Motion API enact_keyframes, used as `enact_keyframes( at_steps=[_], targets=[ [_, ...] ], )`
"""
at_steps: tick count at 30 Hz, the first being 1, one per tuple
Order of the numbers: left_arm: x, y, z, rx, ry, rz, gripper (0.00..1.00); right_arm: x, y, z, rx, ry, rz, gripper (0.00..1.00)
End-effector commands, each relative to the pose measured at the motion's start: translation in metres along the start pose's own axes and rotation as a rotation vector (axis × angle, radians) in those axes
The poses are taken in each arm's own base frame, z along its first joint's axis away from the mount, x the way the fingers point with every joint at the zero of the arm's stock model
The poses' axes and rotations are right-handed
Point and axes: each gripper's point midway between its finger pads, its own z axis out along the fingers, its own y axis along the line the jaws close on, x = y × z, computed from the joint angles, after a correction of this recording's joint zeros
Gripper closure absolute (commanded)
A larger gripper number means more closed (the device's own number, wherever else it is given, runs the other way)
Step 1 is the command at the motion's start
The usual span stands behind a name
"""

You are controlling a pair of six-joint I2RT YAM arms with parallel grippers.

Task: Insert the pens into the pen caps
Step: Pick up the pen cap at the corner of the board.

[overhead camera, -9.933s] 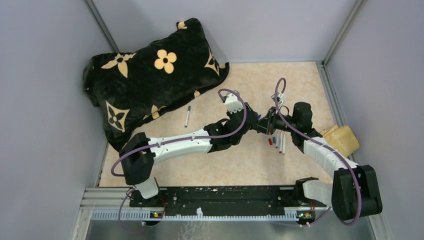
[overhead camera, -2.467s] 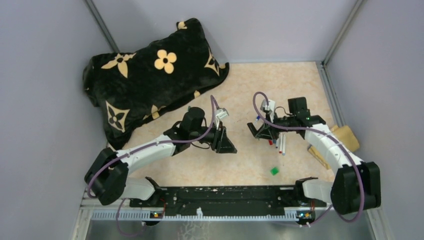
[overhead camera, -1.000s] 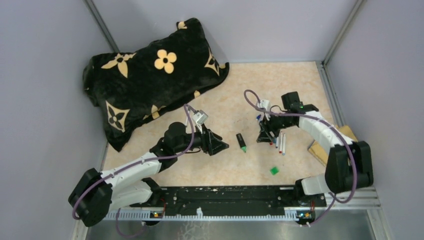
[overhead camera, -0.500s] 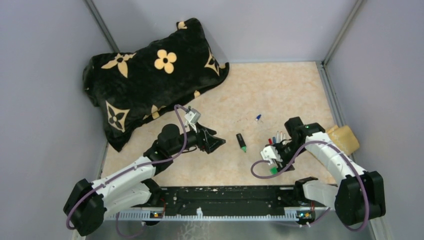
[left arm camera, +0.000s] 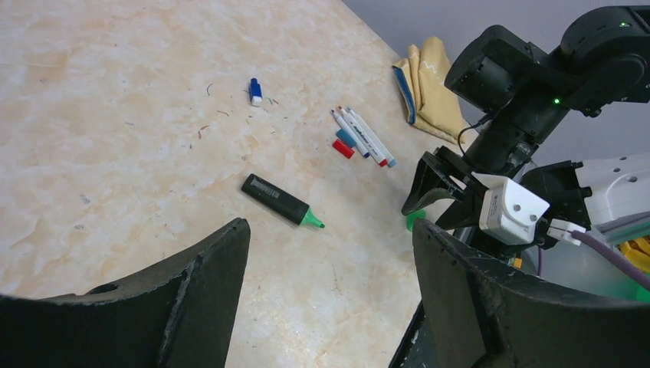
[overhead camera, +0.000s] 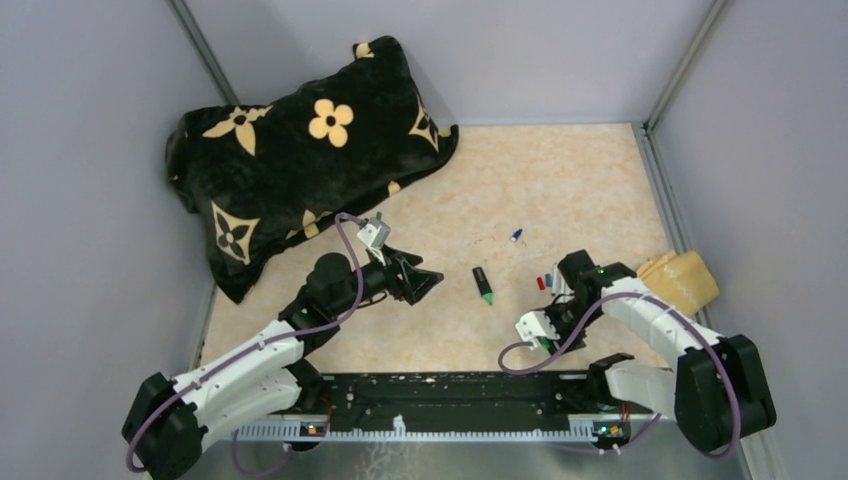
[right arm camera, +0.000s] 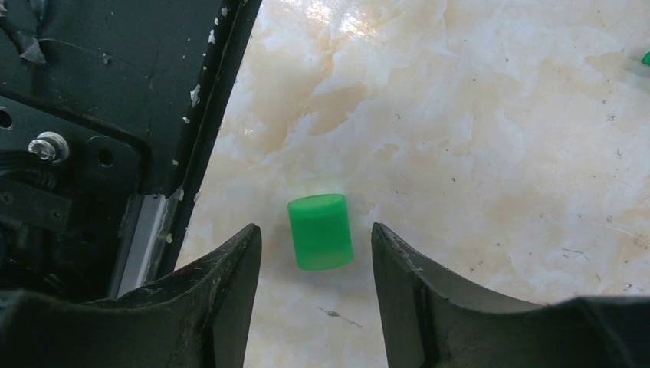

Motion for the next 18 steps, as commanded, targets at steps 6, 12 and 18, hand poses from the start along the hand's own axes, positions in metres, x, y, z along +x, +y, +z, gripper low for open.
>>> enact_keyframes(
  at_steps=[6, 12, 18],
  targets=[
    [0.000, 0.008, -0.002, -0.033, -0.007, 0.020, 0.18, 0.004, -0.004, 0.008, 0.027, 0.040, -0.042, 0.61],
    [-0.004, 0.007, -0.003, -0.036, -0.016, 0.027, 0.18, -0.002, -0.016, 0.004, 0.070, 0.025, -0.008, 0.77],
    [-0.015, 0.009, -0.005, -0.062, -0.034, 0.052, 0.18, -0.053, -0.065, -0.017, 0.220, -0.211, 0.146, 0.88]
  ],
)
